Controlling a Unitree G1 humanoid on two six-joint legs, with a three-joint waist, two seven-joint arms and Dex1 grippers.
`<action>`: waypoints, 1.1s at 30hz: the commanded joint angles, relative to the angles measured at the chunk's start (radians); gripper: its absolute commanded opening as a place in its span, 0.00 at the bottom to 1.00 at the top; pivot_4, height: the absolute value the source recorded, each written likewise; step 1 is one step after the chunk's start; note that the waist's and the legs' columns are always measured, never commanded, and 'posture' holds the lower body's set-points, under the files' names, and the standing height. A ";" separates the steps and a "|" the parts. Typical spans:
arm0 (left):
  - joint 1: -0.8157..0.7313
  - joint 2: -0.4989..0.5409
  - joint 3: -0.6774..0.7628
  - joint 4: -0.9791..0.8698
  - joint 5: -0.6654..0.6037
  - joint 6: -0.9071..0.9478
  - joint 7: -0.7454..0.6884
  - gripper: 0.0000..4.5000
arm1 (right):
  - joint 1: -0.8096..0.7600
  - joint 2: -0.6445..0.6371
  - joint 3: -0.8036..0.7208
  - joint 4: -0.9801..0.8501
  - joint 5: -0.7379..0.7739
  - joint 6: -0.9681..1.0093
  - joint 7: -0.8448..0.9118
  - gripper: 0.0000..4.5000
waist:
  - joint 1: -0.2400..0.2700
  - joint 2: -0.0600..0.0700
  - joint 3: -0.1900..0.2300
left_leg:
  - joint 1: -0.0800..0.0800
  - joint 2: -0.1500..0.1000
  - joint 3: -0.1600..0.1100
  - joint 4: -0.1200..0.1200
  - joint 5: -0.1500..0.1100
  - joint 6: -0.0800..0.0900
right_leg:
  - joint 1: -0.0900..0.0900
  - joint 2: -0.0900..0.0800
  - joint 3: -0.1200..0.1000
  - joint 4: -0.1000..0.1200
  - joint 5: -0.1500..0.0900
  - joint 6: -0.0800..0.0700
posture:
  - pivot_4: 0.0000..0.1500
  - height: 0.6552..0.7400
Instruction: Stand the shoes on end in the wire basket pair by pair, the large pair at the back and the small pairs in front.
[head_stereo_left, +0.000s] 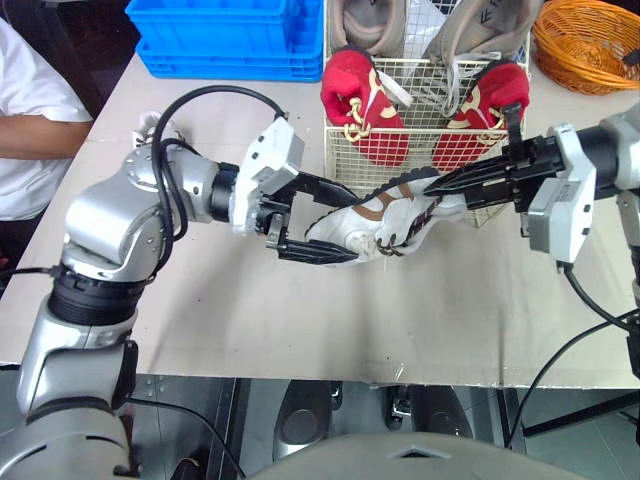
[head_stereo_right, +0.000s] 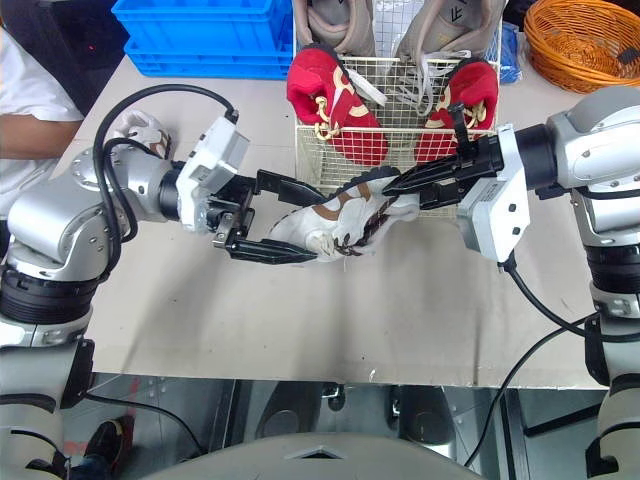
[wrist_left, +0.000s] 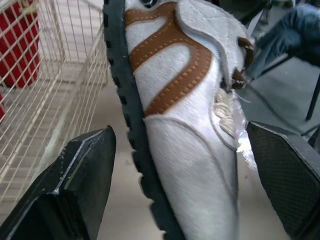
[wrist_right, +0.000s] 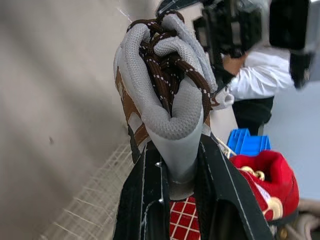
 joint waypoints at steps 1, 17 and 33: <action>-0.040 -0.014 -0.023 0.044 0.060 -0.056 -0.051 0.84 | -0.056 0.000 0.006 0.037 0.007 -0.124 0.004 0.00 | -0.001 0.000 0.000 | 0.000 0.000 0.000 0.000 0.000 0.000 | 0.000 0.000 0.000 0.000 0.000 0.000 | 1.00 0.36; -0.011 -0.138 0.123 0.009 -0.002 0.003 0.070 0.11 | 0.129 -0.119 -0.060 -0.159 0.135 0.461 -0.233 0.92 | 0.004 0.000 0.000 | -0.001 0.000 -0.002 0.001 0.000 0.000 | 0.001 -0.001 -0.002 0.000 0.000 0.000 | 1.00 0.36; 0.153 -0.294 0.268 -0.148 -0.096 0.012 0.360 0.11 | 0.473 -0.059 -0.404 -0.528 1.086 1.417 -0.950 1.00 | 0.000 0.000 0.000 | 0.004 0.000 -0.004 0.001 0.000 0.000 | 0.007 -0.001 -0.003 0.000 0.000 0.000 | 1.00 0.36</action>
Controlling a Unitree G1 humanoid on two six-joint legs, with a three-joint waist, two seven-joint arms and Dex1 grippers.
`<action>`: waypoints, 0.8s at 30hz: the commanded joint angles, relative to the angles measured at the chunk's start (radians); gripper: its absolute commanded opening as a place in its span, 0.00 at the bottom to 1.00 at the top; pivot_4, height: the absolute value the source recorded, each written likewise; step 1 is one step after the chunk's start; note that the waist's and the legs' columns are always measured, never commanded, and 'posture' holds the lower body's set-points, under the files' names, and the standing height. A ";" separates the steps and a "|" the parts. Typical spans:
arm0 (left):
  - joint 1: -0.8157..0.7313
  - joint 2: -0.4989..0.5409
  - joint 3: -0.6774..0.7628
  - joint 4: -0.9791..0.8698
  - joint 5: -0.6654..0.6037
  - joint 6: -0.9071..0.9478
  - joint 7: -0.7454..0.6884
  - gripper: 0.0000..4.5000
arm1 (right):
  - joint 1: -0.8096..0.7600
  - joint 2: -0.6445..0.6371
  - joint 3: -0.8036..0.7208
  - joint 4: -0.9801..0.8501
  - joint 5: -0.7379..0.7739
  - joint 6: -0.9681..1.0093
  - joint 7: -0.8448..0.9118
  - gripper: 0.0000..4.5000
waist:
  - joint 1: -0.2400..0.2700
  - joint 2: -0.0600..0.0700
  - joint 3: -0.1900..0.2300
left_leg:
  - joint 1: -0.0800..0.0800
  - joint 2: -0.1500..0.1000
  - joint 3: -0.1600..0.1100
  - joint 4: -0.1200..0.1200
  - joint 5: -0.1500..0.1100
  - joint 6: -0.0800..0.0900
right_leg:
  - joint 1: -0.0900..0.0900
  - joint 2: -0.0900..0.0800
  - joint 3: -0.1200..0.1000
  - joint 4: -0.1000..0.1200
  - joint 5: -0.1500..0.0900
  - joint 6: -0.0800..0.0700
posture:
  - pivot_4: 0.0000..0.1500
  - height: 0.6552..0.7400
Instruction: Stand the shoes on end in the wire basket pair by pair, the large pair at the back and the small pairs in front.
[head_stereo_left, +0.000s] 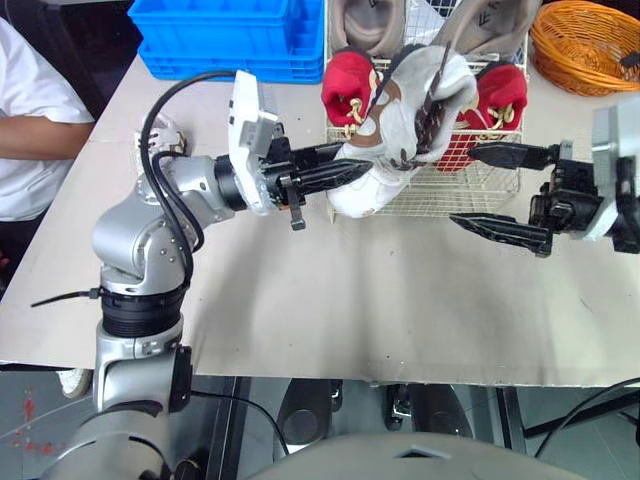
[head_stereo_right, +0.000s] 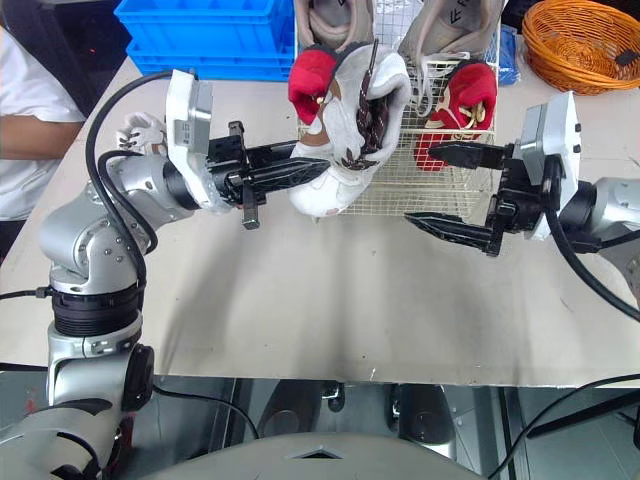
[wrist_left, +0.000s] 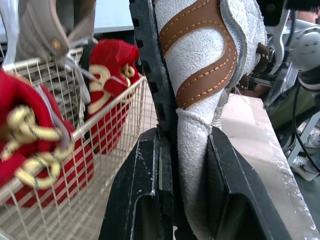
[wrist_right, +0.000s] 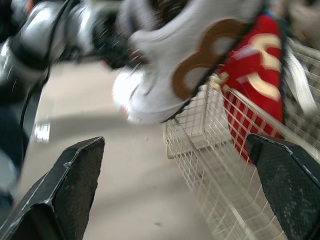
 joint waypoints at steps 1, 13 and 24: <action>-0.002 -0.007 0.002 -0.055 -0.015 -0.024 0.015 0.11 | -0.018 0.057 -0.048 -0.059 0.212 0.045 -0.185 1.00 | 0.000 0.000 0.000 | 0.000 0.000 0.000 0.000 0.000 0.000 | 0.000 0.000 0.000 0.000 0.000 0.000 | 1.00 0.36; -0.022 -0.001 -0.027 -0.024 -0.007 -0.039 -0.016 0.11 | -0.084 0.166 0.018 -0.085 0.374 0.050 -0.459 1.00 | 0.001 0.000 0.000 | -0.001 0.000 0.000 -0.001 0.000 0.000 | -0.001 0.000 0.000 0.000 0.000 0.000 | 1.00 0.36; -0.022 0.002 -0.029 -0.023 -0.018 -0.039 -0.033 0.11 | -0.070 0.188 0.023 -0.081 0.349 0.050 -0.497 0.22 | 0.001 0.000 0.000 | -0.001 0.000 0.001 -0.001 0.000 0.000 | -0.001 0.000 0.000 0.000 0.000 0.000 | 1.00 0.36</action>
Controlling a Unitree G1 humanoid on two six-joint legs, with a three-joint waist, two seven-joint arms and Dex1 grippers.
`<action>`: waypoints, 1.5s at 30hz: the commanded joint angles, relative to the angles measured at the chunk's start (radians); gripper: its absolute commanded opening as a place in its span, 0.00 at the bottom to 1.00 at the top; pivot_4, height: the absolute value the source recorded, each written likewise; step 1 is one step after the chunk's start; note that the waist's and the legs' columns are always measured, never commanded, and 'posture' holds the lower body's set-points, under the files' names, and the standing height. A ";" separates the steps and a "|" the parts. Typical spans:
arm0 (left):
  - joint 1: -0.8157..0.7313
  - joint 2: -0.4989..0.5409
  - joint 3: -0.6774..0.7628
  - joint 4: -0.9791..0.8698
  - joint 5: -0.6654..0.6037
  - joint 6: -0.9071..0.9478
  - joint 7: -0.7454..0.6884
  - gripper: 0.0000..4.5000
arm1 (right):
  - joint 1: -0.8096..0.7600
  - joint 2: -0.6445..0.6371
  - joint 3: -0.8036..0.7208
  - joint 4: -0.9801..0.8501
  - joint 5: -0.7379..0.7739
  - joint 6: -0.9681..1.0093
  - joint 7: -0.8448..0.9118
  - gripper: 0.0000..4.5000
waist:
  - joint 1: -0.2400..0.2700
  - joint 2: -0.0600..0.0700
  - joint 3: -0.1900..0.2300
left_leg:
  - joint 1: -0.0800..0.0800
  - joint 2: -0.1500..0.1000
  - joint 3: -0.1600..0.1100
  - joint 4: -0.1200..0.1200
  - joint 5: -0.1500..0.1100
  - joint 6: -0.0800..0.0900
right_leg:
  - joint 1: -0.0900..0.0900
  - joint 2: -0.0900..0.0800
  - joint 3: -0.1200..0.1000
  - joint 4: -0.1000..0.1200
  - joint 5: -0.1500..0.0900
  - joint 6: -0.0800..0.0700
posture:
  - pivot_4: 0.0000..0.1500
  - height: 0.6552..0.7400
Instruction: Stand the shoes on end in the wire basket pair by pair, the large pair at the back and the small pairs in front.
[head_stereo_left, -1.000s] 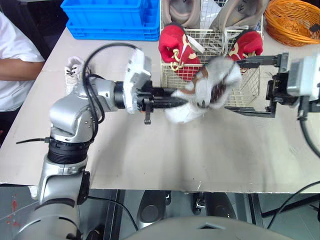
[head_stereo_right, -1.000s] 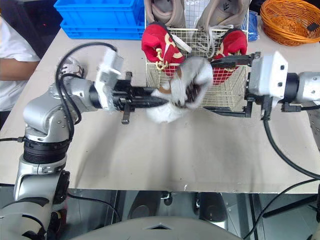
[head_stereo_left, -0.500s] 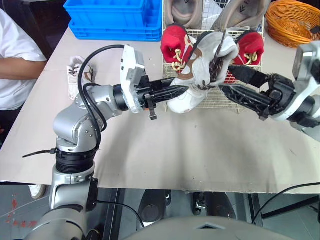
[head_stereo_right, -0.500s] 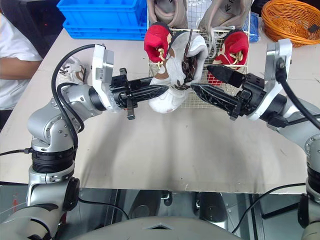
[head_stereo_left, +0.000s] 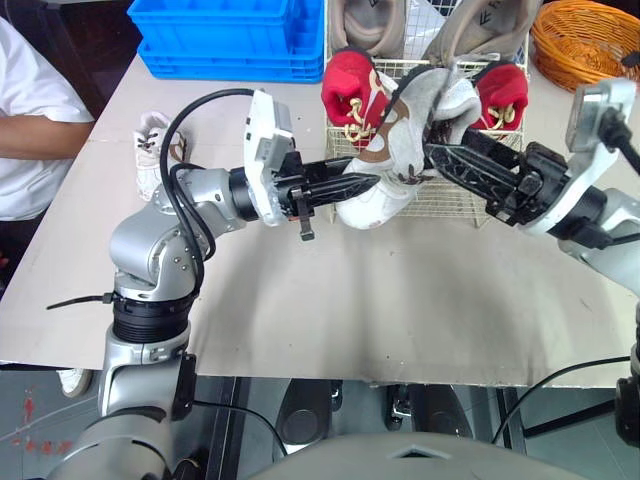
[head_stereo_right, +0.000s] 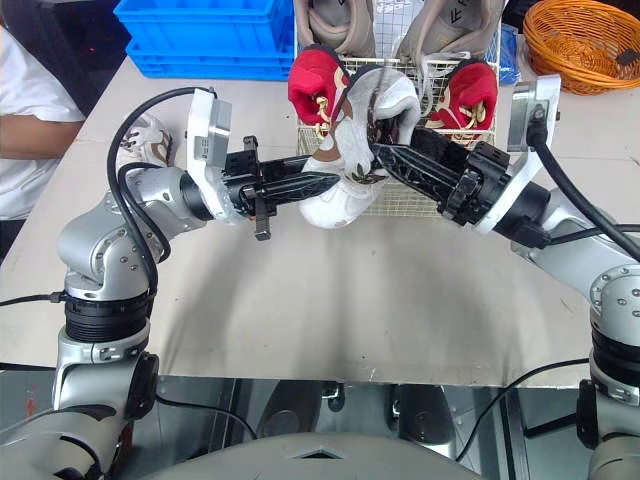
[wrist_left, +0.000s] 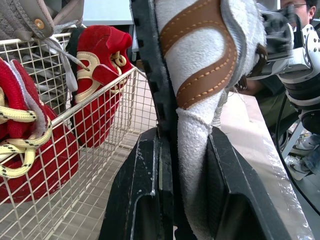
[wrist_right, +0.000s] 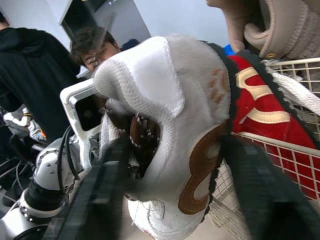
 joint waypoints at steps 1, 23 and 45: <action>-0.016 0.001 0.005 -0.033 -0.022 -0.018 -0.017 0.11 | -0.004 0.002 -0.014 -0.027 0.005 -0.009 -0.006 0.15 | 0.000 0.000 0.000 | 0.000 0.000 0.000 0.000 0.000 0.000 | 0.000 0.000 0.000 0.000 0.000 0.000 | 1.00 0.36; -0.010 0.067 0.027 -0.069 0.038 -0.052 0.034 0.99 | -0.018 -0.037 -0.179 -0.045 0.037 -0.096 -0.292 0.00 | 0.001 0.000 0.000 | -0.001 0.000 0.000 -0.001 0.000 0.000 | -0.001 0.000 0.000 -0.001 0.000 0.000 | 1.00 0.36; -0.028 0.136 0.016 -0.184 -0.001 0.039 0.077 1.00 | 0.225 0.090 -0.141 -0.035 -0.330 -0.101 -0.369 0.15 | 0.000 0.001 0.000 | 0.000 0.000 0.002 -0.002 0.000 0.000 | -0.002 0.001 0.003 -0.001 0.000 0.000 | 1.00 0.36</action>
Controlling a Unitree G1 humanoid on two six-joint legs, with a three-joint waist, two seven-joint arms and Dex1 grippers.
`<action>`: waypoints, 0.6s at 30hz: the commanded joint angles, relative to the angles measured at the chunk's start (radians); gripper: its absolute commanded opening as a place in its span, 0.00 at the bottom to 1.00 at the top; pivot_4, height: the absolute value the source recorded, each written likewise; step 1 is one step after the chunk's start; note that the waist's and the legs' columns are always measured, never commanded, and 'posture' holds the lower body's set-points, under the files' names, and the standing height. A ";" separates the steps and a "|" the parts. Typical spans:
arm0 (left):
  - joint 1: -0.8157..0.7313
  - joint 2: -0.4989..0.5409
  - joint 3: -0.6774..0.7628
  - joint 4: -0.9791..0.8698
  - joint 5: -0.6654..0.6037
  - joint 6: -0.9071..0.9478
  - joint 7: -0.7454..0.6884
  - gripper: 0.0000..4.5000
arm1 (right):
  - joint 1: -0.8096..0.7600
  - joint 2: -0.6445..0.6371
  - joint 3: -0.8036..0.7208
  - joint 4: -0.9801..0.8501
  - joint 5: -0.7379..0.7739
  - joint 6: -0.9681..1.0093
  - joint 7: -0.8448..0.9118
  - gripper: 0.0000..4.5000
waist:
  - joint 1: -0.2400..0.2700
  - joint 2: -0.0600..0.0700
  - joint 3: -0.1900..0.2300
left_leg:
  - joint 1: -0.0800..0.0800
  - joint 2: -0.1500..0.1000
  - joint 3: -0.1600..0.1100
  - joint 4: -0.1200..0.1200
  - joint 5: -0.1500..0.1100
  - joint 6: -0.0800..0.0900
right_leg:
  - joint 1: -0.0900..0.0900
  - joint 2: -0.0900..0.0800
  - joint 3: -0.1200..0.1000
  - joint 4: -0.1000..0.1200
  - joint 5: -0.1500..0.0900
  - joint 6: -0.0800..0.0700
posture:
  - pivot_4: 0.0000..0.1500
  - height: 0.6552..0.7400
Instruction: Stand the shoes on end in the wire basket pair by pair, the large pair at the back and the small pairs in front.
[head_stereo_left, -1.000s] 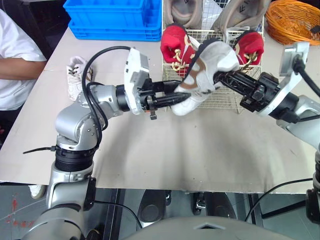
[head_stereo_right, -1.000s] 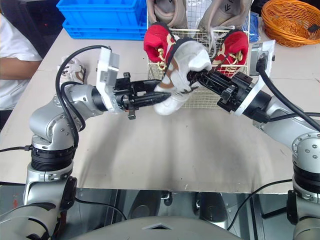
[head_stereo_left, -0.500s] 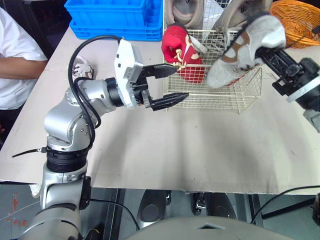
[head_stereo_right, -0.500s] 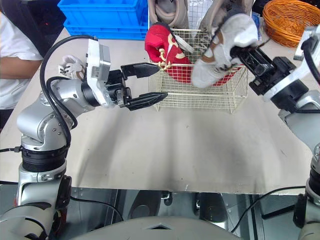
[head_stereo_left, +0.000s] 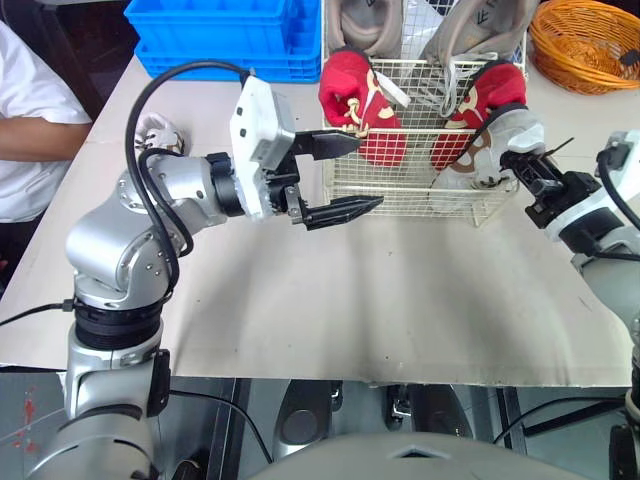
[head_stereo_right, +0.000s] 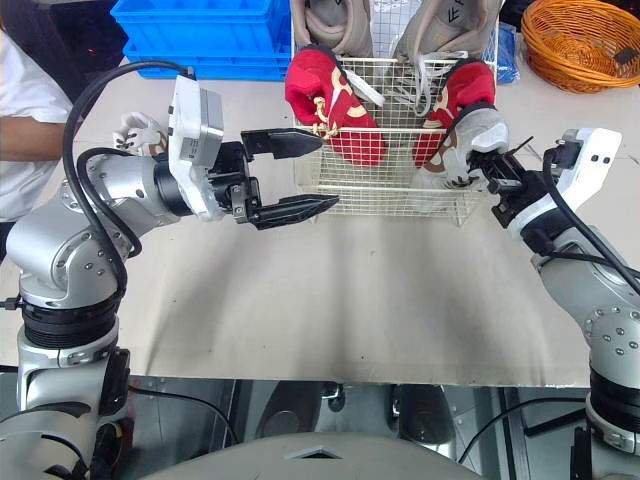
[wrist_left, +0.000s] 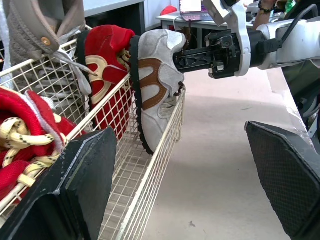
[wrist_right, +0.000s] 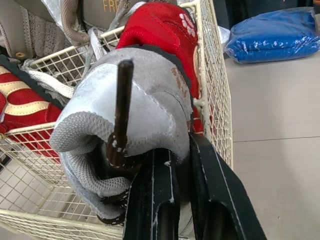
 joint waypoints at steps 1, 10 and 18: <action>-0.001 0.014 0.018 -0.036 -0.019 -0.006 -0.002 1.00 | -0.007 -0.006 -0.036 -0.006 -0.009 0.003 0.002 0.22 | 0.000 0.000 0.000 | 0.000 0.000 0.000 0.000 0.000 0.000 | 0.000 0.000 0.000 0.000 0.000 0.000 | 1.00 0.36; 0.013 0.044 0.041 -0.002 -0.002 -0.023 -0.016 1.00 | 0.060 -0.109 -0.143 -0.021 0.048 0.056 0.112 0.99 | 0.001 0.000 0.000 | 0.000 0.000 0.000 0.000 0.000 0.000 | 0.000 0.000 0.001 0.000 0.000 0.000 | 1.00 0.36; 0.005 0.083 0.065 0.056 0.011 -0.045 -0.034 1.00 | 0.248 -0.268 -0.325 -0.038 0.032 0.050 0.470 0.99 | 0.004 0.000 0.000 | 0.000 0.000 0.000 0.000 0.000 0.000 | 0.000 0.000 0.000 0.000 0.000 0.000 | 1.00 0.36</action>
